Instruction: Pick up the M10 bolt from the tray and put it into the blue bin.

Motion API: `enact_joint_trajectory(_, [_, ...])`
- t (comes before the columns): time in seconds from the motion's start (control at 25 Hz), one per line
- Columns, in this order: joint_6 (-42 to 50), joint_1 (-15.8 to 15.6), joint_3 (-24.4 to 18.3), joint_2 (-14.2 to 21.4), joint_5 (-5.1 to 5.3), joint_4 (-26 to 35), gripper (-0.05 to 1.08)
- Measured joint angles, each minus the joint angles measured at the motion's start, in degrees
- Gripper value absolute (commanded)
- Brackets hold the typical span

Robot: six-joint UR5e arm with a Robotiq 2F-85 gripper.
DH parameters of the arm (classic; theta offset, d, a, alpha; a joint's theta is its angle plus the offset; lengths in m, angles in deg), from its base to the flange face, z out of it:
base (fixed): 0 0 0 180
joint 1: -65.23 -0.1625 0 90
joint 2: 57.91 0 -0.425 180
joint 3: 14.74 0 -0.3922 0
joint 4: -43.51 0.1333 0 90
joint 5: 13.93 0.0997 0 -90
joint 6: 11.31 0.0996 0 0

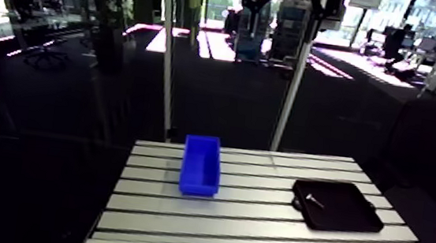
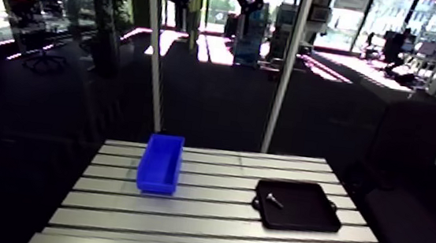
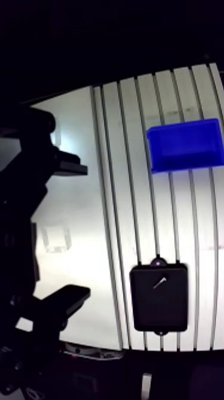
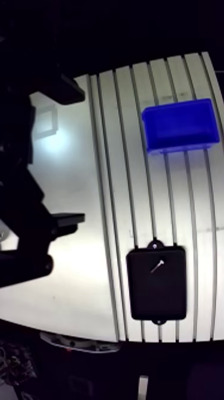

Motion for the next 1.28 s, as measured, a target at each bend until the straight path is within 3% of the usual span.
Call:
enact_joint_trajectory(0.12, [-1.2,0.0,0.1,0.0,-0.56,-0.5,0.01])
enact_joint_trajectory(0.36, [-7.4,0.8,0.9,-0.3,-3.85,-3.2,0.01])
enact_joint_trajectory(0.52, [-15.3,4.0,1.9,-0.5,-4.33,-5.9,0.01])
enact_joint_trajectory(0.64, [-21.6,6.4,2.6,-1.2,-3.13,-7.3,0.02])
enact_joint_trajectory(0.88, [-36.4,11.8,4.7,-2.6,1.87,-8.5,0.02])
enact_joint_trajectory(1.0, [-43.0,14.4,5.8,-3.0,3.65,-8.7,0.02])
enact_joint_trajectory(1.16, [-53.0,17.9,7.8,-3.5,5.23,-9.7,0.02])
enact_joint_trajectory(1.28, [-59.7,19.9,9.5,-3.7,5.55,-10.9,0.02])
